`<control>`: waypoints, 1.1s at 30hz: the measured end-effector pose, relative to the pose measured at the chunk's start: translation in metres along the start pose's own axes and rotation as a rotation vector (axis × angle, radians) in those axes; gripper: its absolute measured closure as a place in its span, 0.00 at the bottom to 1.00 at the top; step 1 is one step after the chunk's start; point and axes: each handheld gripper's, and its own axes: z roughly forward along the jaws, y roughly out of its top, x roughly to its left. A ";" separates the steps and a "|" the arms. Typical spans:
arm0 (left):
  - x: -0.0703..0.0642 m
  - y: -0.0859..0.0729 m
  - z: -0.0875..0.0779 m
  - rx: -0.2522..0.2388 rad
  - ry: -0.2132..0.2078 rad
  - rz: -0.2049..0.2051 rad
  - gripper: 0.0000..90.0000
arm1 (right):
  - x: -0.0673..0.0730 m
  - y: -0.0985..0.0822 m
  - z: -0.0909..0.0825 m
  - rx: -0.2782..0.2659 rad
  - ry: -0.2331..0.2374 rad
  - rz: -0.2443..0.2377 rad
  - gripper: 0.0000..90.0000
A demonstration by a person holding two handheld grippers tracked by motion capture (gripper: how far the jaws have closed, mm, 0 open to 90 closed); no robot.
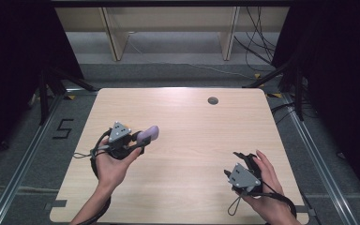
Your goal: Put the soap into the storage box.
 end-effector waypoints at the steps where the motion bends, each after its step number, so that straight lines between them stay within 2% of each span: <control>1: 0.002 0.000 -0.001 0.000 0.001 0.003 0.65 | 0.000 0.000 0.000 0.000 0.000 0.000 0.40; 10: 0.011 0.002 -0.004 -0.015 0.037 -0.019 0.65 | 0.001 0.000 0.000 0.004 0.012 0.022 0.40; 11: 0.012 0.002 -0.005 -0.014 0.041 -0.006 0.65 | 0.001 0.000 0.000 0.004 0.012 0.022 0.40; 12: 0.013 0.002 -0.005 -0.015 0.046 -0.009 0.65 | 0.001 0.000 0.000 0.004 0.013 0.022 0.40; 14: 0.014 0.002 -0.005 -0.019 0.050 -0.019 0.65 | 0.001 0.000 0.000 0.006 0.003 0.017 0.40; 16: 0.016 0.003 -0.006 -0.019 0.049 -0.010 0.65 | 0.001 0.000 0.000 0.004 0.001 0.019 0.40; 18: 0.017 0.003 -0.007 -0.012 0.065 -0.009 0.65 | -0.001 0.000 0.001 0.001 0.016 -0.001 0.40; 19: 0.017 0.003 -0.006 -0.015 0.068 -0.014 0.65 | -0.001 0.000 0.000 -0.001 -0.003 0.002 0.40; 33: 0.028 0.003 -0.009 -0.022 0.104 -0.024 0.65 | -0.001 0.000 0.001 0.002 -0.001 -0.010 0.40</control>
